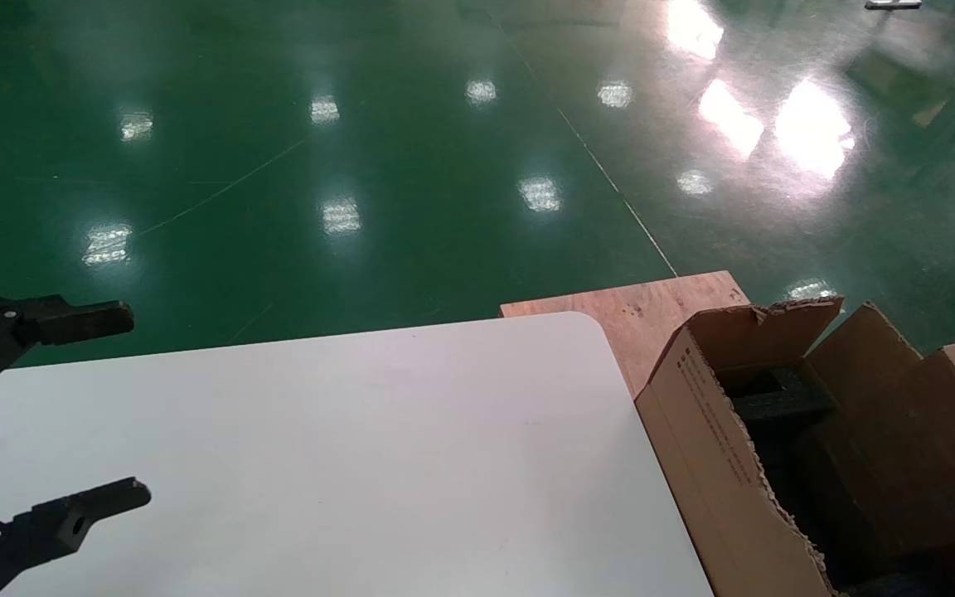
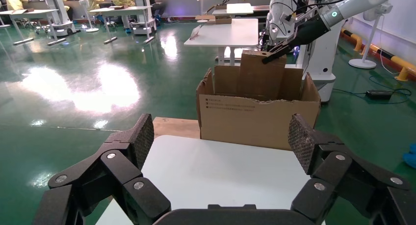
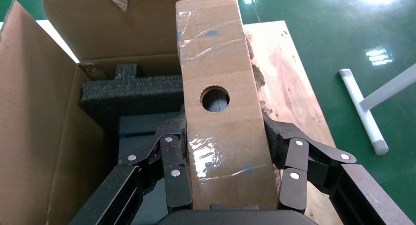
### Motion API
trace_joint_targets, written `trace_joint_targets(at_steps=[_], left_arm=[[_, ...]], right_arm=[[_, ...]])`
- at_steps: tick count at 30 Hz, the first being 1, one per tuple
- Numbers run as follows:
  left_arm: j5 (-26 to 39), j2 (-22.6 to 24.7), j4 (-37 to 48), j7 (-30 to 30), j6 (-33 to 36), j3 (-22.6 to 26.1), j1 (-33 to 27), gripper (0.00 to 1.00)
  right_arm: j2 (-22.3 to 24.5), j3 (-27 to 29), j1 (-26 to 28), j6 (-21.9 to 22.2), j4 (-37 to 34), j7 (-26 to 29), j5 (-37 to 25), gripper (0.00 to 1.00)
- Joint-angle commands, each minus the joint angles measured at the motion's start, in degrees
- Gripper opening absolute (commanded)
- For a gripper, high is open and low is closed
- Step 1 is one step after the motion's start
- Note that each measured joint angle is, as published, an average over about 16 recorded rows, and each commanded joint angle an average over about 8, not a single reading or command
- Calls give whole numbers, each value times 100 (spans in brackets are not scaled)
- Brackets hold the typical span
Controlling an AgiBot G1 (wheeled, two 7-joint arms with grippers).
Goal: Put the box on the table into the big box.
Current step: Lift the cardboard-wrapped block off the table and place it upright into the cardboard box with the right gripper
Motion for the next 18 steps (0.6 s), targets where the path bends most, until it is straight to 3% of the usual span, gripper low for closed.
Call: trace_joint_targets(at_steps=[1, 18], left_arm=[[0, 0, 0, 0, 0, 0, 0, 100], [0, 0, 0, 0, 0, 1, 0, 100]], right_arm=[[-1, -66, 43, -22, -69, -41, 23, 0], [-225, -655, 403, -13, -508, -260, 45, 0]])
